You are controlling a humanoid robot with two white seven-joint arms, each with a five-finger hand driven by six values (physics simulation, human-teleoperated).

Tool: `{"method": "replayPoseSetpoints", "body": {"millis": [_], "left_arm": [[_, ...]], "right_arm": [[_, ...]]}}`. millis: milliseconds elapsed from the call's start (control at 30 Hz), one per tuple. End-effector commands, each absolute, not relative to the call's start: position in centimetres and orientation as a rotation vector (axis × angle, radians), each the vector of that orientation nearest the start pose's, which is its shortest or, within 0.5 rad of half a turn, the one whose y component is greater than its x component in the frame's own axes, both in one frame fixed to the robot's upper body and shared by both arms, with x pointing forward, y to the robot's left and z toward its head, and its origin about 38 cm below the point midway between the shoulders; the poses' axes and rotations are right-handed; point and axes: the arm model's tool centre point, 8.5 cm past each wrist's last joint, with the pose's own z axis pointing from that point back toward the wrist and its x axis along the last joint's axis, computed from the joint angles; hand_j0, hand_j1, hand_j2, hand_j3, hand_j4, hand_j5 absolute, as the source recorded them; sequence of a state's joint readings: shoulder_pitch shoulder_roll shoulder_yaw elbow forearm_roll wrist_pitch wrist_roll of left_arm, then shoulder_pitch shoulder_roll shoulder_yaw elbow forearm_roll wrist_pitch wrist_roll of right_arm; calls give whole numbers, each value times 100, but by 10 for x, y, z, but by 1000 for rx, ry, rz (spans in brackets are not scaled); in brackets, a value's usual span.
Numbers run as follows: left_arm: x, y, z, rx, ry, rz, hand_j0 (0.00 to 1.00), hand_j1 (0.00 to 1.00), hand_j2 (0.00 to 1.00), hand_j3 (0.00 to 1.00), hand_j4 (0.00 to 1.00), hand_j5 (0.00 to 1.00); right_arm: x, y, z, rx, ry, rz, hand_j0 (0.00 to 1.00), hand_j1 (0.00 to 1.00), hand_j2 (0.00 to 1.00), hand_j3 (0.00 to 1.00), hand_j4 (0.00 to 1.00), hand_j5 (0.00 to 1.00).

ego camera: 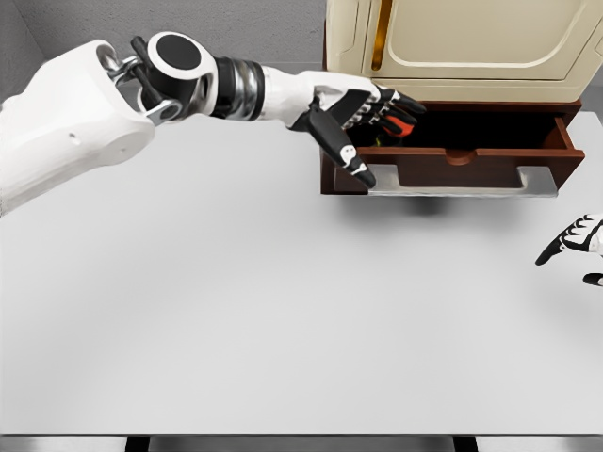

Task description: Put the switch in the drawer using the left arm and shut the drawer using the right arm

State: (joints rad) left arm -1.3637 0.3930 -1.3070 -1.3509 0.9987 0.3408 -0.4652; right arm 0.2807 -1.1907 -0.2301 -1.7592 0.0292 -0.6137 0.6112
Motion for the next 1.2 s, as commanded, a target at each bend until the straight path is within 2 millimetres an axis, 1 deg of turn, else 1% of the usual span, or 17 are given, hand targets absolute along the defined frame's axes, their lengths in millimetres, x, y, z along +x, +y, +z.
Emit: {"method": "replayPoseSetpoints", "body": {"millis": [0, 167, 267, 367, 400, 500, 567, 667, 700, 767, 833, 867, 900, 1033, 1100, 1133, 1167], "left_arm": [[476, 33, 313, -627, -1119, -1349, 100, 100, 100, 100, 100, 100], [466, 12, 320, -647, -1127, -1409, 100, 100, 100, 100, 100, 100], [445, -12, 329, -664, -1147, -1511, 100, 100, 100, 100, 100, 100], [441, -13, 346, -700, -1159, -1543, 100, 100, 100, 100, 100, 100], [436, -10, 362, -747, -1174, -1566, 100, 100, 100, 100, 100, 100], [396, 2, 385, -844, -1181, -1671, 100, 100, 100, 100, 100, 100], [381, 33, 408, -830, -1236, -1696, 100, 100, 100, 100, 100, 100], [401, 138, 433, -671, -1426, -1566, 100, 100, 100, 100, 100, 100], [405, 176, 436, -590, -1470, -1519, 100, 100, 100, 100, 100, 100], [409, 226, 427, -331, -1485, -1557, 100, 100, 100, 100, 100, 100], [413, 241, 392, 22, -1438, -1866, 100, 100, 100, 100, 100, 100], [416, 247, 381, 100, -1393, -1929, 100, 100, 100, 100, 100, 100], [424, 262, 385, 160, -1377, -1901, 100, 100, 100, 100, 100, 100], [422, 296, 377, 212, -1300, -1851, 100, 100, 100, 100, 100, 100], [413, 289, 340, 117, -1216, -1910, 100, 100, 100, 100, 100, 100], [412, 291, 331, 103, -1193, -1914, 100, 100, 100, 100, 100, 100], [409, 277, 326, 99, -1206, -2017, 100, 100, 100, 100, 100, 100]], "right_arm": [[300, -431, 260, -334, -1297, 1888, 69, 69, 69, 69, 69, 69], [300, -431, 260, -334, -1297, 1888, 69, 69, 69, 69, 69, 69], [300, -431, 260, -334, -1297, 1888, 69, 69, 69, 69, 69, 69], [300, -431, 261, -334, -1299, 1887, 68, 68, 68, 68, 68, 68], [301, -430, 261, -335, -1301, 1889, 68, 68, 68, 68, 68, 68], [303, -426, 261, -327, -1303, 1901, 68, 68, 68, 68, 68, 68], [305, -425, 263, -328, -1308, 1906, 68, 68, 68, 68, 68, 68], [309, -420, 264, -326, -1321, 1916, 68, 68, 68, 68, 68, 68], [311, -418, 265, -323, -1327, 1922, 68, 68, 68, 68, 68, 68], [314, -413, 266, -318, -1337, 1932, 68, 68, 68, 68, 68, 68], [319, -404, 264, -294, -1347, 1953, 68, 68, 68, 68, 68, 68], [321, -400, 262, -281, -1350, 1961, 68, 68, 68, 68, 68, 68], [323, -397, 263, -280, -1356, 1968, 69, 69, 69, 69, 69, 69], [322, -394, 255, -249, -1347, 1971, 69, 69, 69, 69, 69, 69], [321, -393, 253, -240, -1343, 1972, 69, 69, 69, 69, 69, 69], [323, -392, 256, -250, -1352, 1973, 69, 69, 69, 69, 69, 69], [325, -392, 260, -263, -1361, 1976, 69, 69, 69, 69, 69, 69]]}}
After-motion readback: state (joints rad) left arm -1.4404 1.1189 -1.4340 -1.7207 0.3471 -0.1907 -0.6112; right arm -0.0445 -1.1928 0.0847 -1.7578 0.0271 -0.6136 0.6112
